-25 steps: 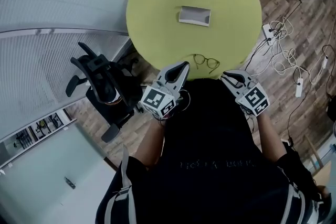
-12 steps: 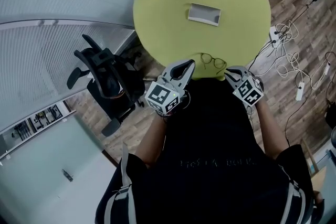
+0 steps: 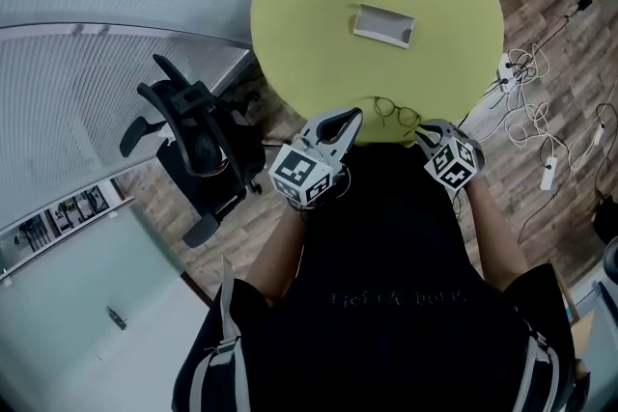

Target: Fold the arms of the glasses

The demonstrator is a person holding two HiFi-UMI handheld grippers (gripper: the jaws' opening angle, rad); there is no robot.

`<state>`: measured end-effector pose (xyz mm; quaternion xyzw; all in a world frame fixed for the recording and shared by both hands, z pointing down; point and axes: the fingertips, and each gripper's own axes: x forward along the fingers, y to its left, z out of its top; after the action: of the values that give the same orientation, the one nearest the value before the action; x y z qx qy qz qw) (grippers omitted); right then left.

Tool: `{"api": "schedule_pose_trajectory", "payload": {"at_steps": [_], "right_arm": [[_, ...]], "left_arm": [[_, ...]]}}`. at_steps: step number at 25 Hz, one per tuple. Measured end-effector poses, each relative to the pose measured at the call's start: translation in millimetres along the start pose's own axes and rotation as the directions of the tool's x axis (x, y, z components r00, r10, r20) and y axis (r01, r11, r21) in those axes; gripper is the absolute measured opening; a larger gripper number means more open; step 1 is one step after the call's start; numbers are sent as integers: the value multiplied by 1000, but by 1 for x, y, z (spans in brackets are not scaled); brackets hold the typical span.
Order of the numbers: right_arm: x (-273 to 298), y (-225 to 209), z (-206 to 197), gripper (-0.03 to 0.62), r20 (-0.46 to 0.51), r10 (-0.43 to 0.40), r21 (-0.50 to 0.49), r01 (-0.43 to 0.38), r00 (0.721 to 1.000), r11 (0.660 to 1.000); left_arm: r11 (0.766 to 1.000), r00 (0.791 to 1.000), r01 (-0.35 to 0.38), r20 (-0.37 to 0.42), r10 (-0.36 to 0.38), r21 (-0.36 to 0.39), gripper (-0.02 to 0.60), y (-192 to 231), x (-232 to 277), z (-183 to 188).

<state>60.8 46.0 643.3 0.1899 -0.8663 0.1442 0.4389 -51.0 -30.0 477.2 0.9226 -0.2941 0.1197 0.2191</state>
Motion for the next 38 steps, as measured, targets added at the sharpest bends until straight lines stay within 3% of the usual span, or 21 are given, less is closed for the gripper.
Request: {"api": "schedule_pose_trajectory", "payload": {"at_steps": [5, 14, 20, 26, 38], "right_arm": [[6, -4, 5, 34, -4, -2, 18, 2, 1000, 1000], [15, -3, 9, 32, -4, 28, 52, -28, 1000, 998], [26, -3, 16, 33, -10, 47, 31, -47, 999, 998], [37, -11, 23, 34, 6, 42, 95, -43, 999, 995], [68, -22, 32, 32, -8, 42, 129, -41, 999, 991]], "left_arm": [[995, 997, 35, -79, -27, 94, 20, -8, 6, -11], [995, 992, 69, -113, -60, 77, 20, -18, 12, -22], [996, 992, 59, -118, -51, 68, 20, -15, 10, -24], [998, 993, 52, -111, -47, 45, 20, -18, 7, -27], [998, 993, 41, -114, -37, 37, 20, -22, 3, -33]]}}
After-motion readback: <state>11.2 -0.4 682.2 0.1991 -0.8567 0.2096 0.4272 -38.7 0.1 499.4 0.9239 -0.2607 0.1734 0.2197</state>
